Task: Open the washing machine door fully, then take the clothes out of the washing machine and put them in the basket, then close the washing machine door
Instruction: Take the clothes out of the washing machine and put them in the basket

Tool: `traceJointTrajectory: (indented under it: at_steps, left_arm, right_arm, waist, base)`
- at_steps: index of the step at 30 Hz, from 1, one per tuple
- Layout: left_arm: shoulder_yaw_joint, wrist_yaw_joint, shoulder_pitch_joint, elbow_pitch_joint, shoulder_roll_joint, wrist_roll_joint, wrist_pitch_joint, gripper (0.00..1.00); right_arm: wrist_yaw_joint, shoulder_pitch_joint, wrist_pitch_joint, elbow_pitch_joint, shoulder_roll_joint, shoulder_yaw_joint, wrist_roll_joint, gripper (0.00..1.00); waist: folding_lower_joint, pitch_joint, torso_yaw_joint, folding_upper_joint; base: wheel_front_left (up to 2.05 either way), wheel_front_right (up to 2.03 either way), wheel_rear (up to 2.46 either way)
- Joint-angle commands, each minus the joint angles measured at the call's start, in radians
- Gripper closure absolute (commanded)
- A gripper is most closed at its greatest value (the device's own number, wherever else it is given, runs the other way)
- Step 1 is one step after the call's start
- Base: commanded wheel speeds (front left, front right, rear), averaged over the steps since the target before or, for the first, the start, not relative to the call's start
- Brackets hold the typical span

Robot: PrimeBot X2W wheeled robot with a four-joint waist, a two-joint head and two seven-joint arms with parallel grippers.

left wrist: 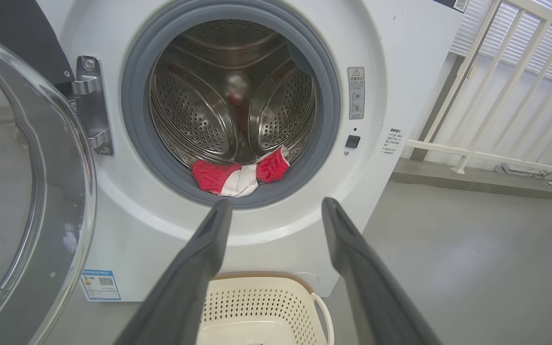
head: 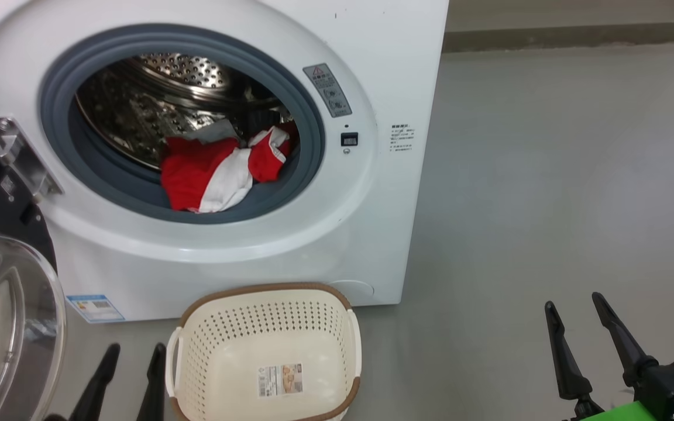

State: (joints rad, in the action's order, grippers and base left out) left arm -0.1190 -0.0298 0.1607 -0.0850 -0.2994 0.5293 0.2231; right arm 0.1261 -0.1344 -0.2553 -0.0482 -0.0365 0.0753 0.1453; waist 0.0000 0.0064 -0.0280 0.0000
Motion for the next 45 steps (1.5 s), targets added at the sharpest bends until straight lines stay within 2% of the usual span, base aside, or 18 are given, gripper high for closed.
traceJointTrajectory:
  at_steps: [1, 11, 19, 25, 36, 45]
  left_arm:
    - [0.036, -0.008, -0.062, -0.019, -0.01, 0.006, 0.007, 0.0]
    - [0.017, -0.029, -0.257, 0.04, 0.002, -0.014, -0.016, 0.0]
    - [0.015, -0.049, -0.466, 0.154, 0.043, -0.011, -0.01, 0.0]
    - [0.012, -0.026, -0.657, 0.289, 0.04, -0.018, 0.002, 0.0]
    - [0.009, 0.016, -0.945, 0.494, 0.035, -0.005, -0.002, 0.0]
    - [-0.013, 0.03, -1.152, 0.674, 0.017, -0.017, -0.042, 0.0]
  right_arm:
    - [0.005, 0.047, -0.006, 0.027, -0.014, -0.029, -0.008, 0.0]
    - [0.005, 0.113, -0.006, 0.055, -0.014, -0.049, -0.013, 0.0]
    - [0.005, 0.181, -0.006, 0.078, -0.014, -0.062, -0.002, 0.0]
    - [0.005, 0.252, -0.006, 0.091, -0.014, -0.092, 0.004, 0.0]
    - [0.005, 0.308, -0.006, 0.109, -0.014, -0.081, -0.007, 0.0]
    - [0.005, 0.353, -0.006, 0.1, -0.014, -0.081, -0.012, 0.0]
  waist:
    - [0.0, 0.013, 0.001, 0.0]
    - [0.0, 0.132, 0.015, 0.0]
    - [0.0, 0.252, 0.024, 0.0]
    - [0.0, 0.36, 0.015, 0.0]
    - [0.0, 0.52, 0.001, 0.0]
    - [0.0, 0.594, -0.019, 0.0]
  base:
    - [0.0, 0.0, 0.0]
    - [0.0, 0.0, 0.0]
    - [0.0, 0.0, 0.0]
    - [0.0, 0.0, 0.0]
    - [0.0, 0.0, 0.0]
    - [0.0, 0.0, 0.0]
